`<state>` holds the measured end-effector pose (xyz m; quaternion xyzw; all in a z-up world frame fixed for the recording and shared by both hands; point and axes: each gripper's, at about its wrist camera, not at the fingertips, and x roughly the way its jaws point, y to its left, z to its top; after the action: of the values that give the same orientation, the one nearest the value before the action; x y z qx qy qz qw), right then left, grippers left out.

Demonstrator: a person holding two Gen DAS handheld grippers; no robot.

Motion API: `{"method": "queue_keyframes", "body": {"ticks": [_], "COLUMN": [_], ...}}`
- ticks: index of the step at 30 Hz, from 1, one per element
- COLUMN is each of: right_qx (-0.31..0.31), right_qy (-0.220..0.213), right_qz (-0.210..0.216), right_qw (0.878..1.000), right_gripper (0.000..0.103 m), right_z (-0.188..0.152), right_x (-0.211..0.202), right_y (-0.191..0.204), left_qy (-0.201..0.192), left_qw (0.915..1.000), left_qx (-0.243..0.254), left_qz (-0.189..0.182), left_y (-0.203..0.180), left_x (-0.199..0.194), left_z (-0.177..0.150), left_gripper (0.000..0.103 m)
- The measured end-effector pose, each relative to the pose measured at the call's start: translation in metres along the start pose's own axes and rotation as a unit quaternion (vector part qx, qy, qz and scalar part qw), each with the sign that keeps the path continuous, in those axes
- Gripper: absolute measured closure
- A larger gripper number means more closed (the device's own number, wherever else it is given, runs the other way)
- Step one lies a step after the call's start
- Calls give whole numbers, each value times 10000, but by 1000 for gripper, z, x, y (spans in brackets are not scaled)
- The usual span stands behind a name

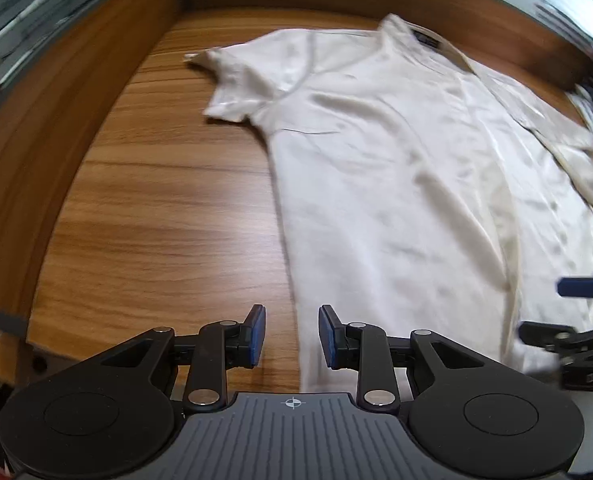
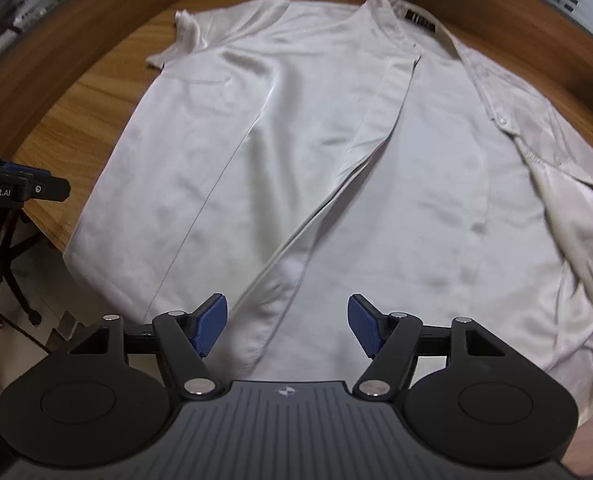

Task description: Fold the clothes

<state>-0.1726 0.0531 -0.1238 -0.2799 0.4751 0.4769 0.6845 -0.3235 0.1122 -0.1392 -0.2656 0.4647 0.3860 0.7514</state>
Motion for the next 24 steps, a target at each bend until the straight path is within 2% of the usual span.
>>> {"method": "queue_keyframes", "body": {"ticks": [6, 13, 16, 24], "right_qx": [-243, -20, 121, 691], "right_qy": [20, 52, 6, 34], "right_qz": [-348, -846, -1104, -1660], "right_qw": [9991, 9964, 9938, 9837], "right_gripper": [22, 22, 21, 21], "right_z": [-3, -8, -11, -35], "right_x": [15, 30, 28, 6], "right_y": [39, 60, 59, 20], "left_qy": [-31, 29, 152, 10], "left_qw": [9969, 9897, 9887, 9879], "left_qx": [708, 1284, 1318, 1351], "left_qz": [-335, -630, -702, -764], "left_y": [-12, -15, -9, -3], "left_x": [9, 24, 33, 31], "left_z": [-3, -7, -11, -14], "left_gripper": [72, 72, 73, 75]}}
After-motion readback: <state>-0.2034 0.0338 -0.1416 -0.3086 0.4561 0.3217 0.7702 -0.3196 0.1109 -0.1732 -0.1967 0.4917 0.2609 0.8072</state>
